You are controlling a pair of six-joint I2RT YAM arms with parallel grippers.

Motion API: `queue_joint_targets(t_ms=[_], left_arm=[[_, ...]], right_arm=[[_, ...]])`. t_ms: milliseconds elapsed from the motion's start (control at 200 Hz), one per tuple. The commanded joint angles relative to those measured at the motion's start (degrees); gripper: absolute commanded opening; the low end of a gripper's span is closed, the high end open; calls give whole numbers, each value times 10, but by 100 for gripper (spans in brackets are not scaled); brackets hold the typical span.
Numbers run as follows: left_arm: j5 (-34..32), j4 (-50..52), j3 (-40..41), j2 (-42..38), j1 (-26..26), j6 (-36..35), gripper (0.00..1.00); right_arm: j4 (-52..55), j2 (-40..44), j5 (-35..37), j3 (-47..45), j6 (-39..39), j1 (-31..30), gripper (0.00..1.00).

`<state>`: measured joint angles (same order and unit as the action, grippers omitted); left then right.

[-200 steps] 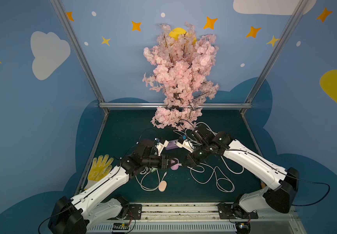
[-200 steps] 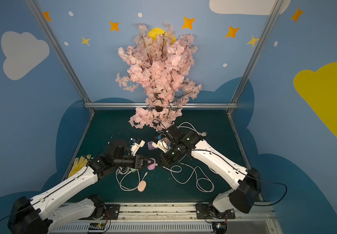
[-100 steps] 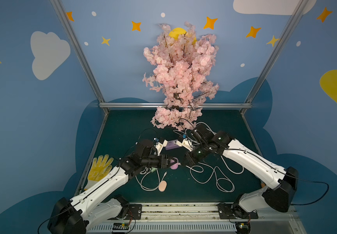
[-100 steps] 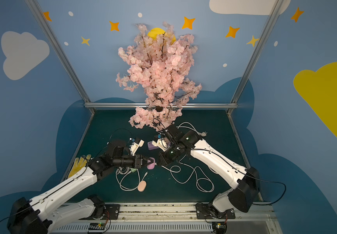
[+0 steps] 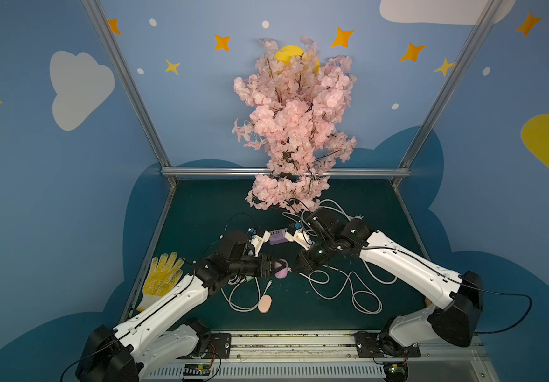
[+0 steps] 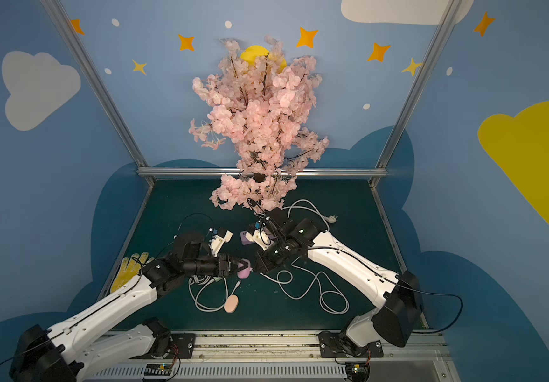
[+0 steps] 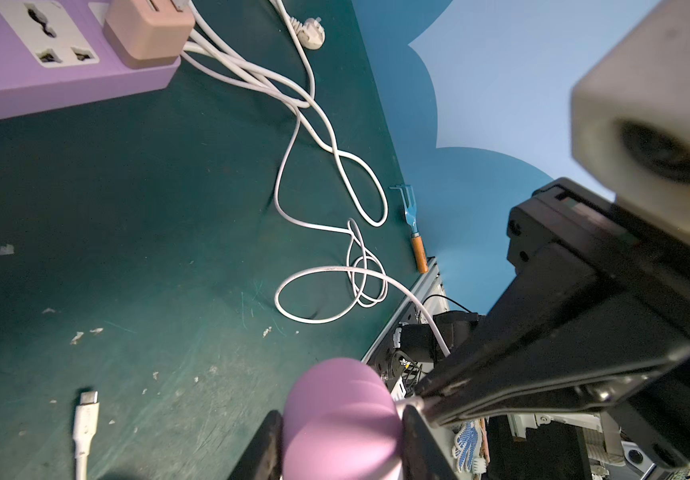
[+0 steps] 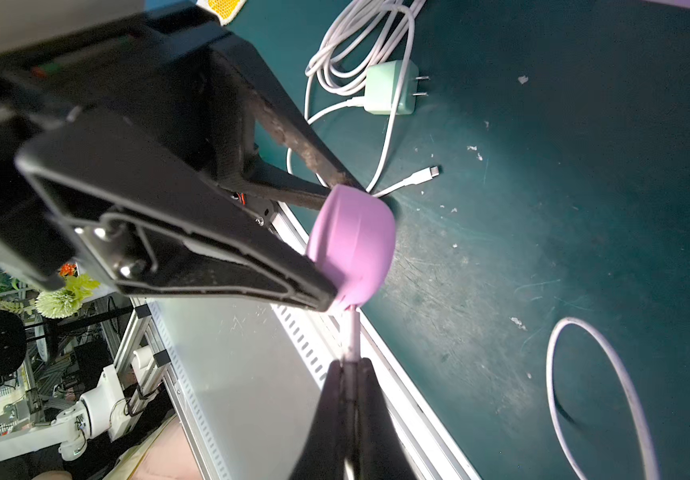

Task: Charge the bluetooth headset
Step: Insert the charging cable into the bluetooth headset.

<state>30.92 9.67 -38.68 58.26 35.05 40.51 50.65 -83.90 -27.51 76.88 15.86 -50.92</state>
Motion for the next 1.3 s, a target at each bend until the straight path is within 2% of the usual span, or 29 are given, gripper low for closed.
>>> queue_joint_targets(t_ms=[0,556,861,991,1046,1147,1292], left_arm=[[77,-75,-9,-15,12,11,4],[151,-140,-12,-10,12,53,3],[162,-163,-15,-14,12,73,3],[143,-119,-19,-17,12,50,4],[127,-85,-23,-18,12,31,4],[83,-47,-11,-9,12,3,3],[6,23,-8,38,12,-22,3]], right_arm=[[-111,-7,-12,-11,-4,-9,0],[-171,-35,-62,-14,-16,-7,0],[-196,-61,-74,-7,-10,-7,0],[-178,-59,-72,3,-15,-4,0],[-165,-53,-73,6,-17,1,7],[-152,-30,-74,2,-17,11,13],[-146,15,-80,-13,-5,33,37]])
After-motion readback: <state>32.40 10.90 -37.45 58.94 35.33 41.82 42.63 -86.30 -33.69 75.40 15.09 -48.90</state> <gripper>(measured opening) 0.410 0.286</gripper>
